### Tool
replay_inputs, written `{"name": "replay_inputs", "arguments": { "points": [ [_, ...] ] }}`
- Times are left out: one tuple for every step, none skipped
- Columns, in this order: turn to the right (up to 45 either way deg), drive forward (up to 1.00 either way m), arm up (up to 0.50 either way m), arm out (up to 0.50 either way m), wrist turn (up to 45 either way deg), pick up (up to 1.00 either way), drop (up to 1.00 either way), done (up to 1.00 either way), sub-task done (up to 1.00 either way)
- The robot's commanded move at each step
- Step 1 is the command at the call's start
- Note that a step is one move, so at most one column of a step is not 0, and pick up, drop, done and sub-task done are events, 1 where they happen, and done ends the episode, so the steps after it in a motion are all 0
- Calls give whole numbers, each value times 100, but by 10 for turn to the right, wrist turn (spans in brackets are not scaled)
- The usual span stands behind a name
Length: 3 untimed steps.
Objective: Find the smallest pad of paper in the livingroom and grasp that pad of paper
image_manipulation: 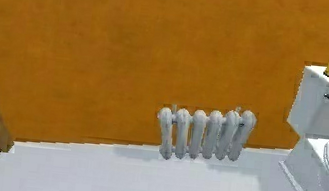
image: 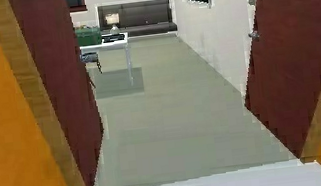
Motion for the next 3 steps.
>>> {"name": "replay_inputs", "arguments": {
  "points": [
    [0,100,0,0,0,0,0,0,0],
    [0,100,0,0,0,0,0,0,0],
    [0,100,0,0,0,0,0,0,0]
  ]
}}
